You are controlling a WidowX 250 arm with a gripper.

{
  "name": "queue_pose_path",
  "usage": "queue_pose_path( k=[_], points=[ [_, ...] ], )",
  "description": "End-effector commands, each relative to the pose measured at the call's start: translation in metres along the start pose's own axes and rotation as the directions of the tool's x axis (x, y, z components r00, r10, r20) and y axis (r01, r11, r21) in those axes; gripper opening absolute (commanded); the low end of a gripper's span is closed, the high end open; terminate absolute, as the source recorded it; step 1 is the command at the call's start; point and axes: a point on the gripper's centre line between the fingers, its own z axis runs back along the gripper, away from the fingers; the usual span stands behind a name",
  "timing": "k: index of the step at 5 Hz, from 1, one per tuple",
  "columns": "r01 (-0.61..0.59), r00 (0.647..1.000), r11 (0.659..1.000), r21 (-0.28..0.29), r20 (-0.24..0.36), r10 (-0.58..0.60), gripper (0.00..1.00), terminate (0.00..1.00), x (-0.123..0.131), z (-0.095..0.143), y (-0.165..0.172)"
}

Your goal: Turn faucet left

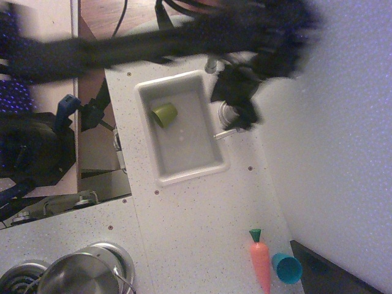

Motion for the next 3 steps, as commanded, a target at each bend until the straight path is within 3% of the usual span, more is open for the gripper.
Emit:
queue_pose_path(
  k=[1, 3],
  points=[
    [-0.091, 0.993, 0.974, 0.207, -0.053, 0.104, 1.00, 0.00, -0.005, 0.027, -0.065],
    [-0.042, 0.997, 0.981, 0.190, 0.072, 0.028, 1.00, 0.00, 0.002, -0.016, -0.042]
  ],
)
